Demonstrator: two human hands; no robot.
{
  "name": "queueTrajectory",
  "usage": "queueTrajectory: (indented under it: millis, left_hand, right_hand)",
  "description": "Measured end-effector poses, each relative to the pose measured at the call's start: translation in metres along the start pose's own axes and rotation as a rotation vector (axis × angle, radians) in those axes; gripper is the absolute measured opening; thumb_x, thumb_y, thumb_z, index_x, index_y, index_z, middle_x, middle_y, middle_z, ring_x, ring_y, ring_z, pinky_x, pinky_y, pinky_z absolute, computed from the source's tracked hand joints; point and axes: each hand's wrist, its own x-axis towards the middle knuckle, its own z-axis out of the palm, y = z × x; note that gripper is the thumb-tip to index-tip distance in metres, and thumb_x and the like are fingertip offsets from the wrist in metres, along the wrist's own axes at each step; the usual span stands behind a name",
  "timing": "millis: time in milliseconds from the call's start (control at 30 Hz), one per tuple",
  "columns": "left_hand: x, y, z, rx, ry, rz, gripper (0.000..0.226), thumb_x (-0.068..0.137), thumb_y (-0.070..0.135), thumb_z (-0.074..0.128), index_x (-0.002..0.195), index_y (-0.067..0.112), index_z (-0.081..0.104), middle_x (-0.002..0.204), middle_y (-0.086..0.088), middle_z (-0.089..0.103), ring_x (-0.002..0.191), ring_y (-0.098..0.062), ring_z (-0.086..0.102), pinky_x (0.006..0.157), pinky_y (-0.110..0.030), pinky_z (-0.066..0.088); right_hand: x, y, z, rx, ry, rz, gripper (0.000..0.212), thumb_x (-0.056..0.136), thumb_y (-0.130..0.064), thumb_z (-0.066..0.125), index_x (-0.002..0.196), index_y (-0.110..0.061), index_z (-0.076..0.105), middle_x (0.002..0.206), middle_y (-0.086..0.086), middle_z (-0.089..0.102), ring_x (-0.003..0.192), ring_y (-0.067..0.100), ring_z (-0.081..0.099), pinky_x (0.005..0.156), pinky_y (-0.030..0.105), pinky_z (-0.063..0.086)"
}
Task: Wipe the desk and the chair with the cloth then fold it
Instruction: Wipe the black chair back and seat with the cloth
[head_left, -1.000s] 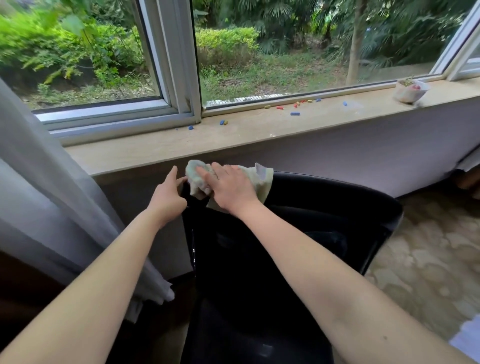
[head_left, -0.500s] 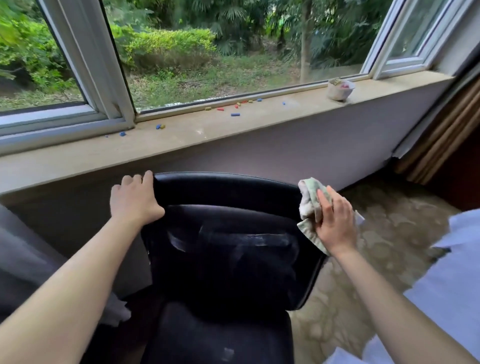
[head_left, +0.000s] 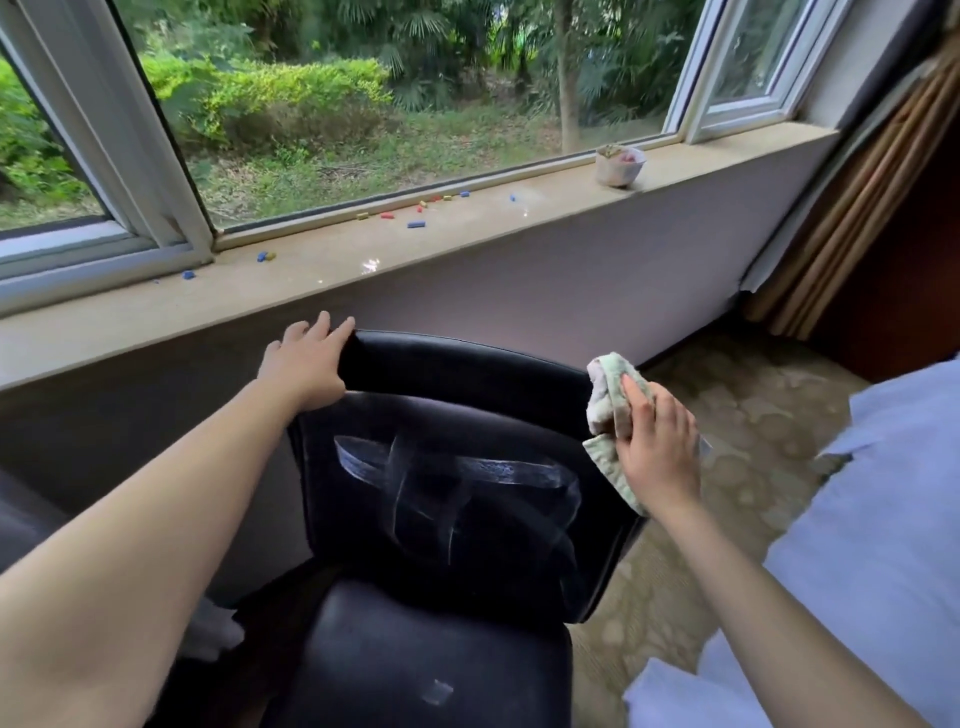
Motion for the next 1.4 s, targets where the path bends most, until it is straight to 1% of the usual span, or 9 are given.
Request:
queueTrajectory:
  millis: [100,200,400,600,800,1033,1100,1267,1400]
  left_hand:
    - [0.001,0.032,-0.008,-0.031,0.027,0.155,0.082,0.083,0.005,0.050,0.151,0.031,0.011,0.159,-0.004,0.005,0.143,-0.030,0.012,0.111,-0.045,0.030]
    - [0.002,0.056,-0.001,-0.047,0.032,0.240,0.082,0.084,0.005,0.049,0.150,0.034,0.010,0.158,-0.006,0.011,0.142,-0.032,0.013,0.114,-0.044,0.025]
    - [-0.001,0.062,0.003,-0.068,-0.008,0.224,0.088,0.084,0.004,0.050,0.149,0.040,0.002,0.159,-0.001,0.004,0.145,-0.030,0.003,0.114,-0.045,0.024]
    - [0.001,0.071,0.007,-0.093,0.004,0.266,0.091,0.082,0.000,0.048,0.149,0.040,0.001,0.159,-0.001,0.000,0.146,-0.030,-0.002,0.114,-0.049,0.022]
    - [-0.011,0.105,0.018,-0.139,0.039,0.247,0.090,0.083,-0.007,0.044,0.149,0.040,0.004,0.159,0.000,-0.008,0.145,-0.028,-0.010,0.111,-0.062,0.005]
    - [-0.022,0.148,0.018,-0.100,0.043,0.252,0.083,0.086,-0.004,0.044,0.149,0.035,0.006,0.159,-0.003,-0.005,0.144,-0.036,-0.006,0.112,-0.061,0.005]
    - [-0.025,0.156,0.017,-0.108,0.039,0.263,0.082,0.086,-0.002,0.046,0.149,0.033,0.007,0.159,-0.003,-0.004,0.144,-0.037,-0.006,0.112,-0.060,0.007]
    - [-0.016,0.142,0.015,-0.074,0.003,0.400,0.086,0.086,0.004,0.050,0.150,0.036,0.003,0.159,-0.001,-0.003,0.145,-0.030,-0.001,0.114,-0.053,0.019]
    - [-0.022,0.092,0.024,0.014,0.063,0.270,0.083,0.087,0.009,0.048,0.151,0.028,-0.002,0.159,-0.006,-0.005,0.146,-0.022,0.005,0.114,-0.047,0.019]
  right_hand:
    - [-0.001,-0.007,-0.008,0.018,-0.058,0.046,0.047,0.089,-0.035,0.033,0.132,-0.016,0.037,0.120,0.023,0.057,0.104,0.042,0.058,0.090,0.050,0.046]
    - [0.002,-0.010,-0.012,0.037,-0.099,0.068,0.046,0.091,-0.038,0.030,0.132,-0.018,0.036,0.121,0.021,0.056,0.106,0.041,0.056,0.092,0.051,0.045]
    - [0.009,-0.007,-0.020,-0.008,-0.121,0.065,0.054,0.087,-0.037,0.033,0.131,-0.010,0.049,0.100,0.021,0.057,0.081,0.039,0.056,0.076,0.048,0.047]
    - [0.001,-0.010,-0.020,-0.056,-0.055,0.183,0.060,0.071,-0.013,0.072,0.127,-0.007,0.051,0.094,0.023,0.054,0.079,0.040,0.054,0.072,0.048,0.047]
    - [-0.024,0.002,-0.038,-0.121,-0.023,0.228,0.058,0.072,-0.015,0.071,0.125,-0.006,0.049,0.092,0.022,0.054,0.076,0.039,0.055,0.068,0.046,0.048]
    - [-0.044,0.004,-0.048,-0.169,-0.016,0.319,0.053,0.079,-0.012,0.063,0.128,0.000,0.048,0.104,0.027,0.057,0.090,0.045,0.056,0.079,0.053,0.046]
    - [-0.036,-0.001,-0.045,-0.157,-0.018,0.284,0.050,0.079,-0.013,0.063,0.126,0.000,0.050,0.103,0.026,0.058,0.087,0.045,0.057,0.079,0.053,0.047]
    - [-0.001,-0.024,-0.037,-0.168,-0.073,0.119,0.048,0.082,-0.028,0.035,0.114,0.000,0.059,0.081,0.021,0.061,0.061,0.036,0.058,0.058,0.040,0.050]
    - [0.024,-0.050,-0.026,-0.146,-0.240,0.026,0.049,0.082,-0.018,0.062,0.127,0.000,0.053,0.093,0.025,0.060,0.073,0.040,0.058,0.068,0.044,0.049]
